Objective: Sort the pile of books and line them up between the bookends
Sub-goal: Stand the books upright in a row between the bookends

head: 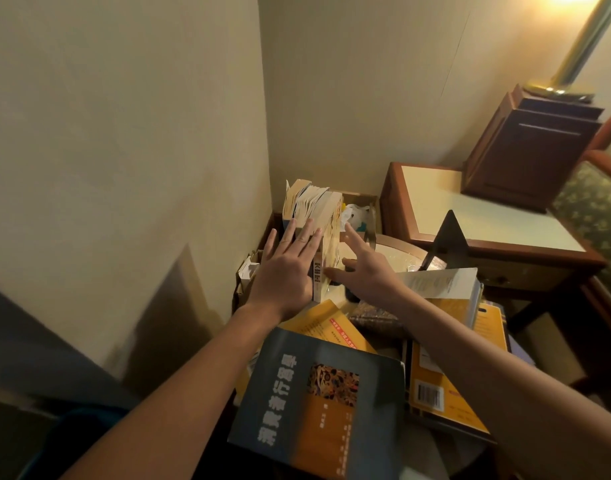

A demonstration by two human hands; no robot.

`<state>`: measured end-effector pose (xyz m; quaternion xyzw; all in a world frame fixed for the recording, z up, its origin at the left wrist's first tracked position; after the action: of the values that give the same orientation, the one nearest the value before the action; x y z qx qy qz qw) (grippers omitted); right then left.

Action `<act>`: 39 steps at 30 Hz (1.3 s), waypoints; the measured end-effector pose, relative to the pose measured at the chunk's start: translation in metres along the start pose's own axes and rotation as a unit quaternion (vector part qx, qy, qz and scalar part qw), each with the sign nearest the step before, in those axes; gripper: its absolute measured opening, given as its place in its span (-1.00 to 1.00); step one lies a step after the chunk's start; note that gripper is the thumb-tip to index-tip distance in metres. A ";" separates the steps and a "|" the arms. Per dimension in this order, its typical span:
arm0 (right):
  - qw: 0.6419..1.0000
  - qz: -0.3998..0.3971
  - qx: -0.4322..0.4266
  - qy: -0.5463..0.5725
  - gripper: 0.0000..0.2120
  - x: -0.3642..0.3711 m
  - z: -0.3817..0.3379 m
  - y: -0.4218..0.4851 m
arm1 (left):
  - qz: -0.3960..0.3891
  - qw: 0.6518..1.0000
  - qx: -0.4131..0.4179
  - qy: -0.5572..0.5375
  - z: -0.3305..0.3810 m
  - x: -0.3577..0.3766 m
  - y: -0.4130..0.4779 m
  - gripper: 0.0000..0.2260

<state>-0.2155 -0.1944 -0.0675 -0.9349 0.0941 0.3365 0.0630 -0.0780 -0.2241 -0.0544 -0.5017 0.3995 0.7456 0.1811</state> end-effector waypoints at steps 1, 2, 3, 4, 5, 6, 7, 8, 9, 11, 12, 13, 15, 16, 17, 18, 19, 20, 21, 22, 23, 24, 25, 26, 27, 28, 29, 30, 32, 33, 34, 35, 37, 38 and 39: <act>1.000 0.001 0.001 -0.001 -0.05 -0.001 0.000 -0.007 | -0.001 1.000 -0.006 -0.006 0.003 0.000 -0.004 -0.34; 1.000 0.003 0.003 -0.002 -0.05 -0.003 0.001 -0.014 | -0.002 1.000 -0.011 -0.010 0.007 -0.001 -0.009 -0.34; 1.000 0.004 0.005 -0.003 -0.05 -0.005 0.002 -0.021 | -0.004 1.000 -0.014 -0.015 0.011 -0.001 -0.013 -0.34; 1.000 0.005 0.007 -0.001 -0.05 -0.006 0.004 -0.029 | -0.007 1.000 -0.017 -0.020 0.016 -0.001 -0.017 -0.33; 1.000 0.005 0.012 0.006 -0.04 -0.009 0.006 -0.037 | -0.009 1.000 -0.019 -0.023 0.020 -0.001 -0.021 -0.34; 1.000 0.006 0.016 0.016 -0.04 -0.011 0.009 -0.044 | -0.010 0.999 -0.021 -0.025 0.025 0.000 -0.026 -0.34; 1.000 0.007 0.020 0.023 -0.04 -0.013 0.012 -0.052 | -0.011 0.999 -0.024 -0.026 0.029 0.000 -0.031 -0.34; 0.999 0.008 0.022 0.026 -0.05 -0.016 0.014 -0.060 | -0.014 0.999 -0.026 -0.025 0.035 0.001 -0.036 -0.33; 0.999 0.012 0.024 0.024 -0.05 -0.019 0.018 -0.068 | -0.018 0.999 -0.031 -0.025 0.040 0.003 -0.042 -0.33; 0.999 0.014 0.034 0.028 -0.08 -0.024 0.025 -0.085 | -0.038 0.997 -0.049 -0.038 0.051 0.009 -0.057 -0.34; 0.998 0.014 0.040 0.035 -0.10 -0.027 0.030 -0.093 | -0.058 0.995 -0.064 -0.045 0.056 0.015 -0.067 -0.34; 0.998 0.014 0.045 0.041 -0.11 -0.030 0.034 -0.101 | -0.087 0.992 -0.082 -0.046 0.061 0.024 -0.076 -0.34; 0.997 0.020 0.050 0.047 -0.14 -0.038 0.043 -0.116 | -0.156 0.979 -0.126 -0.038 0.066 0.048 -0.098 -0.34; 0.997 0.031 0.051 0.040 -0.15 -0.044 0.049 -0.122 | -0.190 0.970 -0.146 -0.036 0.068 0.061 -0.109 -0.32; 0.997 0.048 0.051 0.023 -0.18 -0.051 0.054 -0.128 | -0.221 0.961 -0.161 -0.031 0.068 0.073 -0.119 -0.30; 0.996 0.071 0.049 0.000 -0.22 -0.058 0.058 -0.133 | -0.246 0.954 -0.170 -0.022 0.066 0.084 -0.127 -0.27; 0.994 0.094 0.045 -0.024 -0.27 -0.065 0.062 -0.138 | -0.262 0.950 -0.173 -0.011 0.064 0.091 -0.132 -0.25; 0.992 0.114 0.040 -0.042 -0.31 -0.071 0.064 -0.141 | -0.268 0.948 -0.172 -0.001 0.061 0.095 -0.135 -0.23; 0.989 0.130 0.035 -0.055 -0.35 -0.075 0.067 -0.144 | -0.267 0.949 -0.169 0.008 0.059 0.097 -0.136 -0.20; 0.987 0.141 0.030 -0.067 -0.38 -0.078 0.068 -0.145 | -0.262 0.950 -0.166 0.015 0.057 0.097 -0.136 -0.16; 0.985 0.147 0.023 -0.082 -0.41 -0.080 0.069 -0.146 | -0.258 0.952 -0.163 0.022 0.056 0.097 -0.136 -0.11; 0.984 0.151 0.017 -0.096 -0.43 -0.081 0.070 -0.146 | -0.253 0.954 -0.161 0.028 0.056 0.097 -0.136 -0.08; 0.982 0.158 0.013 -0.106 -0.46 -0.083 0.071 -0.145 | -0.245 0.955 -0.161 0.034 0.055 0.097 -0.136 -0.06; 0.979 0.170 0.012 -0.112 -0.49 -0.086 0.072 -0.144 | -0.236 0.958 -0.161 0.038 0.055 0.097 -0.136 -0.06; 0.976 0.186 0.014 -0.113 -0.52 -0.090 0.074 -0.143 | -0.228 0.959 -0.162 0.041 0.054 0.098 -0.136 -0.06; 0.972 0.204 0.024 -0.112 -0.54 -0.095 0.077 -0.142 | -0.224 0.960 -0.164 0.043 0.054 0.098 -0.137 -0.05; 0.968 0.220 0.037 -0.112 -0.56 -0.100 0.081 -0.140 | -0.221 0.960 -0.165 0.043 0.054 0.099 -0.137 -0.03; 0.965 0.228 0.056 -0.114 -0.57 -0.103 0.087 -0.138 | -0.216 0.961 -0.165 0.044 0.053 0.100 -0.137 -0.03; 0.965 0.216 0.106 -0.107 -0.55 -0.105 0.098 -0.132 | -0.205 0.964 -0.165 0.045 0.052 0.100 -0.137 -0.03; 0.965 0.203 0.133 -0.097 -0.53 -0.104 0.104 -0.129 | -0.199 0.965 -0.165 0.046 0.052 0.100 -0.137 -0.05; 0.966 0.190 0.156 -0.084 -0.52 -0.102 0.109 -0.127 | -0.195 0.966 -0.164 0.046 0.052 0.100 -0.137 -0.07; 0.965 0.182 0.173 -0.070 -0.51 -0.100 0.113 -0.125 | -0.192 0.967 -0.162 0.046 0.051 0.100 -0.138 -0.09; 0.963 0.188 0.180 -0.063 -0.49 -0.097 0.118 -0.122 | -0.185 0.969 -0.160 0.043 0.052 0.101 -0.138 -0.14; 0.962 0.195 0.179 -0.064 -0.49 -0.095 0.120 -0.120 | -0.181 0.970 -0.160 0.040 0.051 0.100 -0.138 -0.16; 0.961 0.201 0.178 -0.061 -0.48 -0.094 0.121 -0.118 | -0.178 0.970 -0.160 0.038 0.051 0.100 -0.138 -0.18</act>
<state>-0.3357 -0.0449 -0.0931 -0.8481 0.3345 0.3763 0.1651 -0.0595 -0.1124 -0.1913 -0.6155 0.1859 0.7359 0.2125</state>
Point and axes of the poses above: each hand's wrist, its own y-axis towards the middle knuckle, its own x-axis out of the palm, z = x × y, the point moved 8 cm from there along y, towards the middle knuckle, and after that the axes turned 5 degrees about x, right-handed, at the moved point
